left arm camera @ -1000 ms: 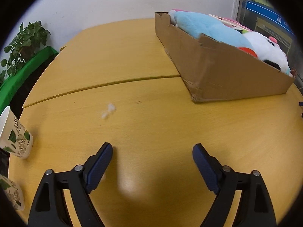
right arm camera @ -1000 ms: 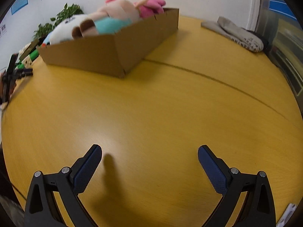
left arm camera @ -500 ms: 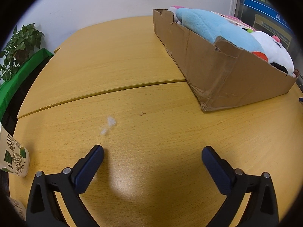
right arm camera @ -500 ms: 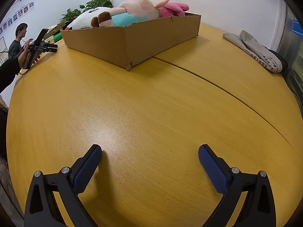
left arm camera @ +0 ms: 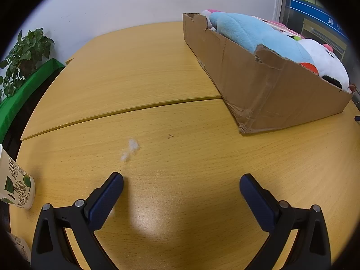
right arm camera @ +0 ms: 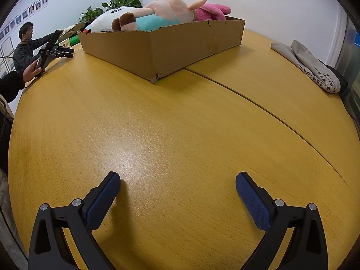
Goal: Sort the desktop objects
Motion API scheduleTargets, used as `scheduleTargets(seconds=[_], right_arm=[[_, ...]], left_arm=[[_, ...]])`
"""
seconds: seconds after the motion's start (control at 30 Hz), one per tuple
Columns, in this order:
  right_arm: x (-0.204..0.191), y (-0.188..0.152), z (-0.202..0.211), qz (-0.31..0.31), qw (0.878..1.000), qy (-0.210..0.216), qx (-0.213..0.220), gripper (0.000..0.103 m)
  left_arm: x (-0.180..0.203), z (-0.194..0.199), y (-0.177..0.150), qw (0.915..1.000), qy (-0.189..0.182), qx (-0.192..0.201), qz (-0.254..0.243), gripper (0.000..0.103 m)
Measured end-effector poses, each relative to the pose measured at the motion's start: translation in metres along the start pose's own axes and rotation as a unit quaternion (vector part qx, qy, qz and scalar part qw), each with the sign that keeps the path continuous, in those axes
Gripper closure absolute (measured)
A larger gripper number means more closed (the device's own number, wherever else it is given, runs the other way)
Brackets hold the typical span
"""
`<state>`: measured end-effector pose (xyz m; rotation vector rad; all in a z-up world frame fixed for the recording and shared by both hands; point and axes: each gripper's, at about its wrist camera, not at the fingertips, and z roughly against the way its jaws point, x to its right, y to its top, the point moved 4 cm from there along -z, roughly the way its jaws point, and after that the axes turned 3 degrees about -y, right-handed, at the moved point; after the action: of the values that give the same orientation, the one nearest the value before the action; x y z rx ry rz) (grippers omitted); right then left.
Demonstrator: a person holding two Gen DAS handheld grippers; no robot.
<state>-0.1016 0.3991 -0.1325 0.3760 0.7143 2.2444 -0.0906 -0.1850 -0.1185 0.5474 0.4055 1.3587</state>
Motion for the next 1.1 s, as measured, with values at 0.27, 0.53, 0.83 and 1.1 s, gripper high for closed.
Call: scheduleTargets(seconds=[0.27, 0.53, 0.83, 1.1], right_arm=[[-0.001, 0.001, 0.000, 0.000, 1.000, 0.000, -0.001, 0.000], [-0.001, 0.002, 0.000, 0.001, 1.000, -0.001, -0.002, 0.000], [-0.001, 0.003, 0.001, 0.000, 1.000, -0.001, -0.001, 0.000], [-0.003, 0.003, 0.001, 0.000, 1.000, -0.001, -0.001, 0.000]], left_arm=[[0.000, 0.000, 0.005, 1.0000, 0.000, -0.001, 0.000, 0.000], [-0.001, -0.001, 0.008, 1.0000, 0.000, -0.001, 0.000, 0.000], [-0.001, -0.005, 0.014, 1.0000, 0.002, -0.004, 0.004, 0.000], [-0.003, -0.007, 0.021, 0.9999, 0.006, -0.002, 0.009, 0.000]])
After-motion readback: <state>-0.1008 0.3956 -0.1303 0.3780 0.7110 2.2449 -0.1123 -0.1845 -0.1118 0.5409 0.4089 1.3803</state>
